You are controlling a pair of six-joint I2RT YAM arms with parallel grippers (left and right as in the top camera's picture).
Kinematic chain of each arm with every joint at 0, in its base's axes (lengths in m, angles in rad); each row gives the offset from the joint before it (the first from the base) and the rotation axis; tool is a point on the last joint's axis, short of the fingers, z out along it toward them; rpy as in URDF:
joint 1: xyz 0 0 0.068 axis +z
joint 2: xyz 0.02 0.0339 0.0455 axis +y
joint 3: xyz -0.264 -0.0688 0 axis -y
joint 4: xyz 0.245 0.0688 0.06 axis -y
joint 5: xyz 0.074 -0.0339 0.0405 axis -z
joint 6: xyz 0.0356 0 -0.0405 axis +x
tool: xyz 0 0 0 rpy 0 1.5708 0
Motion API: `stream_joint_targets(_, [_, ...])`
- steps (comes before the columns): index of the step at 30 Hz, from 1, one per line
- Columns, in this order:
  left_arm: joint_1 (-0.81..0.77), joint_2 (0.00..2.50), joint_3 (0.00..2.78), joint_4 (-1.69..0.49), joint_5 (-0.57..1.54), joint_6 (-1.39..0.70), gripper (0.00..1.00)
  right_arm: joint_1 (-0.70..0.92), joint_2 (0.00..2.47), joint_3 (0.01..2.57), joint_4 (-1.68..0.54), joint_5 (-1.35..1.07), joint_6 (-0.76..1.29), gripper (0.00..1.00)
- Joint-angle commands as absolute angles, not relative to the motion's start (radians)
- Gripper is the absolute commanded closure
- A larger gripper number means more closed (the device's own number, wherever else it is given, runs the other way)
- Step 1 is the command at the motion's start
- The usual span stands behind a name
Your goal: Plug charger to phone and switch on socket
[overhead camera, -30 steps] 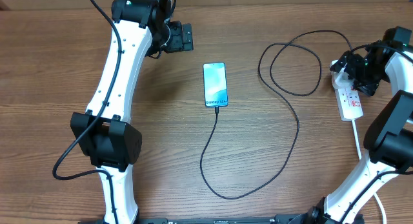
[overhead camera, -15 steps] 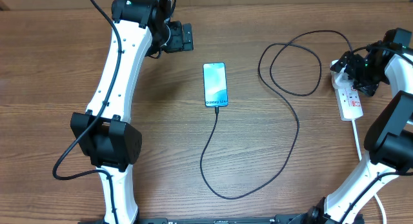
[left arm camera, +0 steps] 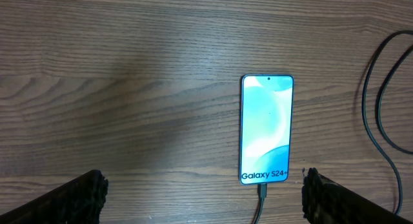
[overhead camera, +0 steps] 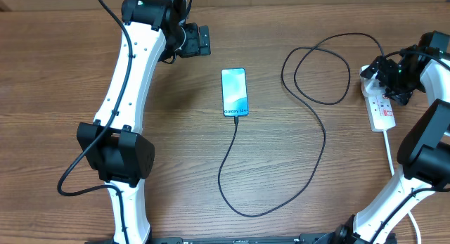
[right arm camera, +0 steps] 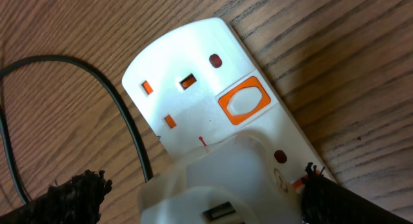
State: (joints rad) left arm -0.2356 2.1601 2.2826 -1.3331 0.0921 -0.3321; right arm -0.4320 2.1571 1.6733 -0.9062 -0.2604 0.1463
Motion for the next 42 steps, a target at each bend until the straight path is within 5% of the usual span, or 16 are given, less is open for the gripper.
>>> stream_joint_targets(1, [-0.236,2.158,2.294,-1.335,0.078,-0.31,0.0,-0.397,2.17,1.63,-0.94,-0.362,0.183,0.01])
stream_joint_targets(42, [-0.236,2.158,2.294,-1.335,0.078,-0.31,0.0,-0.377,2.108,1.79,-1.074,-0.104,0.315,0.0])
